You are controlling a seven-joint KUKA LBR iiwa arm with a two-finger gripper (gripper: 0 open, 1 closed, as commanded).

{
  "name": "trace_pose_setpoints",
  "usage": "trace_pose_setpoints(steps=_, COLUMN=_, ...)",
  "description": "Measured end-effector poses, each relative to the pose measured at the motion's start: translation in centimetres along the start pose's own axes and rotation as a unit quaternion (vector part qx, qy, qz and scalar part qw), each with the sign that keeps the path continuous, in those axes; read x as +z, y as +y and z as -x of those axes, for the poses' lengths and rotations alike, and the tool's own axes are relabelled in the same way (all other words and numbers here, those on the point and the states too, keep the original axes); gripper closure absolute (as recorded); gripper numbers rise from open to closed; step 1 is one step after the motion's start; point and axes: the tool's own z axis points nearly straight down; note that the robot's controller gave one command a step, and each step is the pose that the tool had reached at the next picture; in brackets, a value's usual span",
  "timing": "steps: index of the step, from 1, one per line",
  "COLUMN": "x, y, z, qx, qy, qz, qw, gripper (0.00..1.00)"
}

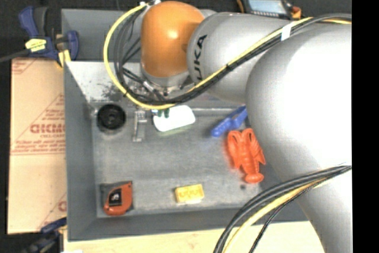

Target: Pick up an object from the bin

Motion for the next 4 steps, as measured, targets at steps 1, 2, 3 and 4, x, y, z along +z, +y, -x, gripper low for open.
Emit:
trace_pose_setpoints(steps=1, x=-0.5, y=-0.1, z=0.1, qx=0.001, qy=-0.003, qz=0.001, qw=1.0, gripper=0.0)
trace_pose_setpoints(steps=2, x=1.7, y=2.3, z=-1.1, qx=0.029, qy=-0.0051, qz=0.0, qw=0.9996, gripper=0.0)
trace_pose_setpoints(steps=3, x=3.5, y=5.2, z=-1.8, qx=0.052, qy=-0.0036, qz=0.0, qw=0.9986, gripper=0.0)
trace_pose_setpoints(steps=4, x=4.4, y=4.6, z=-0.3, qx=0.07, qy=-0.0053, qz=0.005, qw=0.9975, gripper=1.0)
